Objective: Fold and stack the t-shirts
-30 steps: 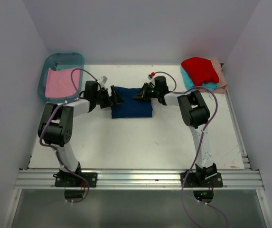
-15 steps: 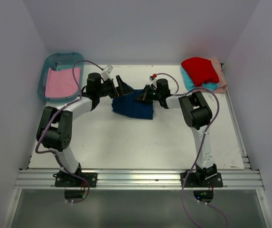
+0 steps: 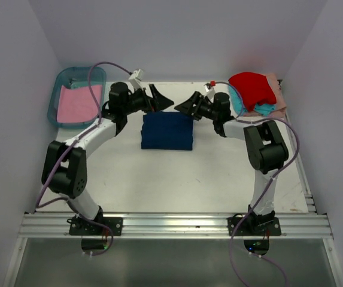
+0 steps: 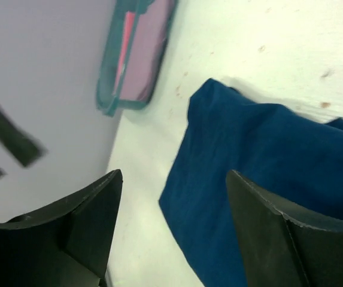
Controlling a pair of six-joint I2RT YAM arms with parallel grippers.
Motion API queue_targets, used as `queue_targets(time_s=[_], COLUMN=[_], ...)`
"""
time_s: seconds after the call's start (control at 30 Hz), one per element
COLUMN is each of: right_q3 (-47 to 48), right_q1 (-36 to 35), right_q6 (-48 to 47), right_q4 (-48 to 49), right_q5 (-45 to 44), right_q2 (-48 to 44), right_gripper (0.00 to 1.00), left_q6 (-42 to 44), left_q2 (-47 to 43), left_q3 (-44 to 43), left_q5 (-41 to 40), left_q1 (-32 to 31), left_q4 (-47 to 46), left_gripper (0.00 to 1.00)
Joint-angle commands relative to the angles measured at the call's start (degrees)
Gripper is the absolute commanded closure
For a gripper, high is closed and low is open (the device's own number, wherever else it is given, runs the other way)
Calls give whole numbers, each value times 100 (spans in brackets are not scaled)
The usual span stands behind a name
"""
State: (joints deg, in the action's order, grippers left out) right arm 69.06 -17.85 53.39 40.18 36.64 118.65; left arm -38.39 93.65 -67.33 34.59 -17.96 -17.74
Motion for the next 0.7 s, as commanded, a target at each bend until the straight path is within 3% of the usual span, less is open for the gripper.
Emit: queue_targets(time_s=[0.0, 0.03, 0.2, 0.5, 0.67], right_q3=[-129, -112, -243, -770, -859], right_q1=[27, 27, 18, 18, 18], right_q6=[-1135, -1337, -1928, -1849, -1683], right_q4=[-1782, -2543, -3692, -3474, -3034], right_q5=[-1140, -1368, -2143, -2153, -1881], right_q2=[-877, -1044, -1248, -1073, -721], right_gripper=[23, 20, 17, 19, 20], left_q6=[165, 165, 156, 394, 411], left_q2=[916, 1058, 1814, 1973, 2131], left_q3=[36, 18, -201, -228, -131], left_q5=[39, -4, -294, -1015, -1007], left_q1=[-59, -68, -103, -129, -129], left_q4=[280, 306, 736, 1387, 1405], left_gripper=[0, 0, 0, 0, 0])
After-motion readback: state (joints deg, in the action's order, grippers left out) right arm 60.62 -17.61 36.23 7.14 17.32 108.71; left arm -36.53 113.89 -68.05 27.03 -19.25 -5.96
